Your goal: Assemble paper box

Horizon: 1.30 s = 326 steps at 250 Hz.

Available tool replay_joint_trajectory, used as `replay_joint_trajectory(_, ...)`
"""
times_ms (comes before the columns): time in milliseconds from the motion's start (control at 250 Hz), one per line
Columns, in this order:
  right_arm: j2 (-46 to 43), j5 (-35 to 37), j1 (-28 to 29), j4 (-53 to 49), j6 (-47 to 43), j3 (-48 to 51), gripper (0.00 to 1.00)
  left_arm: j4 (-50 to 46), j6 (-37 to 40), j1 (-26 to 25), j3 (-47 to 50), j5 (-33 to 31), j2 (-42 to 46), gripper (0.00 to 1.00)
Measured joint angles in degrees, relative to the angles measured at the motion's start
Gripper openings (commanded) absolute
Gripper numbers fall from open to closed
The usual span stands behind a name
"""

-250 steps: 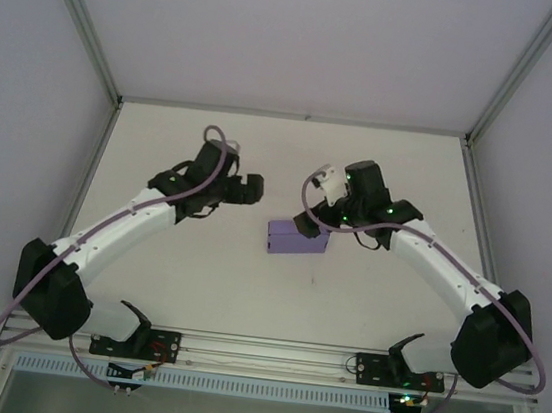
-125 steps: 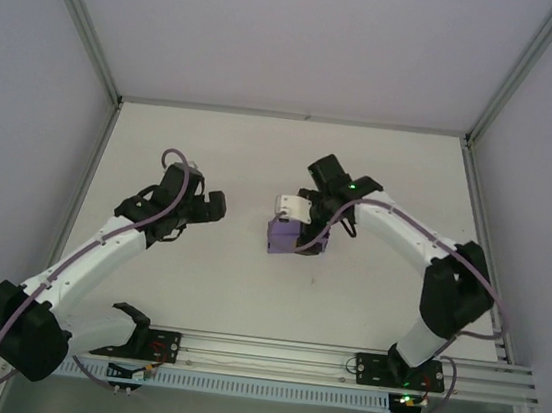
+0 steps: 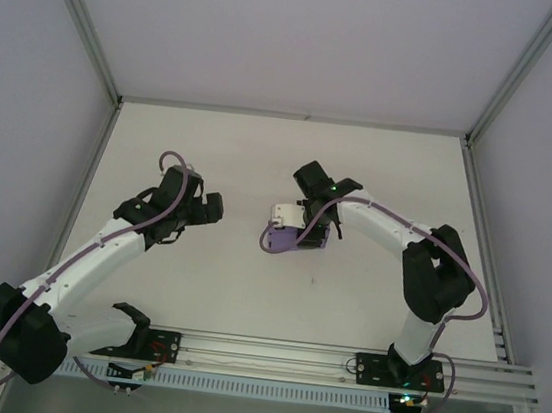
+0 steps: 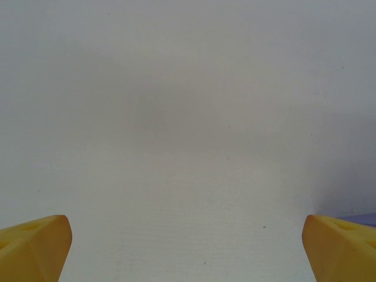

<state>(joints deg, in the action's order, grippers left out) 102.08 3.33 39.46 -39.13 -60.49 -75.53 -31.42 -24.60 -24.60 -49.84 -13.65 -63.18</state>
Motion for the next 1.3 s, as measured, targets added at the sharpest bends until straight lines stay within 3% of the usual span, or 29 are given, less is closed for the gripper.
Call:
replay_joint_trajectory(200, 0.00, 4.26, 0.46, 4.76, 0.63, 1.01, 0.51, -0.04, -0.02, 0.00, 0.35, -0.20, 1.79, 1.00)
replay_joint_trajectory(391, -0.02, 11.10, 1.09, 16.72, 1.27, 5.14, 0.50, -0.02, -0.04, 0.00, 0.83, -1.05, 3.43, 1.00)
replay_joint_trajectory(579, 1.42, 17.84, 1.49, 26.69, 1.25, 7.87, 0.56, -0.02, -0.33, 0.00, 0.85, -1.49, 3.41, 1.00)
replay_joint_trajectory(707, 2.08, 20.06, 1.95, 28.76, 2.14, 9.14, 0.68, 0.02, -0.68, 0.00, 0.85, -1.46, 3.08, 1.00)
replay_joint_trajectory(966, -3.74, 14.67, 4.31, 23.02, 7.78, 15.78, 1.00, 0.02, -0.90, 0.00, 0.85, -1.46, 2.64, 1.00)
replay_joint_trajectory(1150, -12.00, 9.44, 5.03, 16.90, 13.62, 16.02, 1.00, 0.22, -0.83, 0.00, 0.85, -1.66, 2.27, 1.00)
replay_joint_trajectory(1301, -19.23, 6.95, 3.67, 17.68, 18.93, 17.38, 1.00, 2.86, 0.50, 0.85, 0.85, -3.21, 0.66, 1.00)
